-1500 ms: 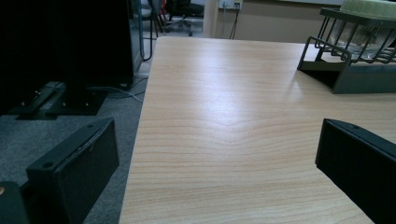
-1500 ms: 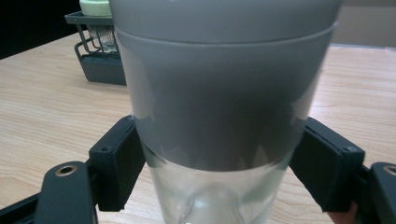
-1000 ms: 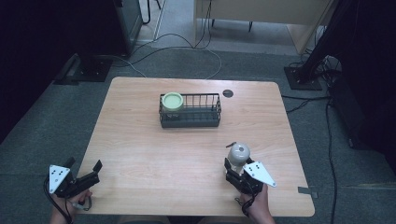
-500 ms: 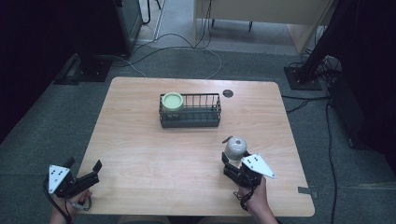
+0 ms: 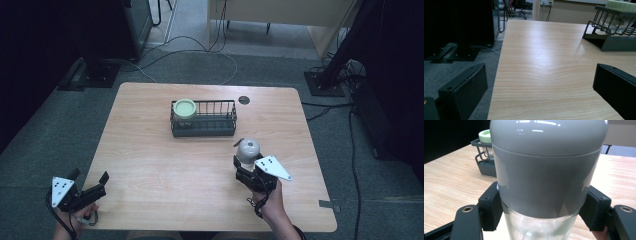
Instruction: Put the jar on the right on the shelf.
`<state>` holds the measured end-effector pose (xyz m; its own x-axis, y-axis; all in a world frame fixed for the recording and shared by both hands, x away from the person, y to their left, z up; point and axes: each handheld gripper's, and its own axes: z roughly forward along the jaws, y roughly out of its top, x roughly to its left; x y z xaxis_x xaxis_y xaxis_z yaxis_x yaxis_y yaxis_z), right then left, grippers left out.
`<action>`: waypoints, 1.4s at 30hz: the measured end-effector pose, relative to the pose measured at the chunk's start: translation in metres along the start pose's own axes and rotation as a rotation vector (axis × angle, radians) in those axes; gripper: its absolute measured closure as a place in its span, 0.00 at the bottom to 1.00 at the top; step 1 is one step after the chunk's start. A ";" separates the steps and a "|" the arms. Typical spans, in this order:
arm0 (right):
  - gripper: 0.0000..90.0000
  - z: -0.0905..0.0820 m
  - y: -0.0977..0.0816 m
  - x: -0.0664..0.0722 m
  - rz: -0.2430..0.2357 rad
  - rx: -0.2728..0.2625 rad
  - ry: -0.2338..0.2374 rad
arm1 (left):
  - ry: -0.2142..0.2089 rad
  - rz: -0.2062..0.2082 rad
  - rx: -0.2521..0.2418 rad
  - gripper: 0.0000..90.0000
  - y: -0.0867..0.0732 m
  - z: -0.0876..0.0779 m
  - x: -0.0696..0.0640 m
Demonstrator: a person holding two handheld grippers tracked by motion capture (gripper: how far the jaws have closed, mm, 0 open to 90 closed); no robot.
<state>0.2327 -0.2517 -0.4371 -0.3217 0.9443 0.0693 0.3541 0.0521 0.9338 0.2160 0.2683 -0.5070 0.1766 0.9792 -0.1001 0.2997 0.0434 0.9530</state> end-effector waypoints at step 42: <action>0.33 0.050 0.055 0.007 -0.013 -0.022 0.032 | -0.004 0.000 -0.001 0.00 0.000 0.000 0.000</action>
<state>0.2938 -0.2262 -0.4026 -0.3546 0.9325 0.0684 0.3309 0.0567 0.9420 0.2160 0.2685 -0.5070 0.1804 0.9783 -0.1016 0.2991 0.0438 0.9532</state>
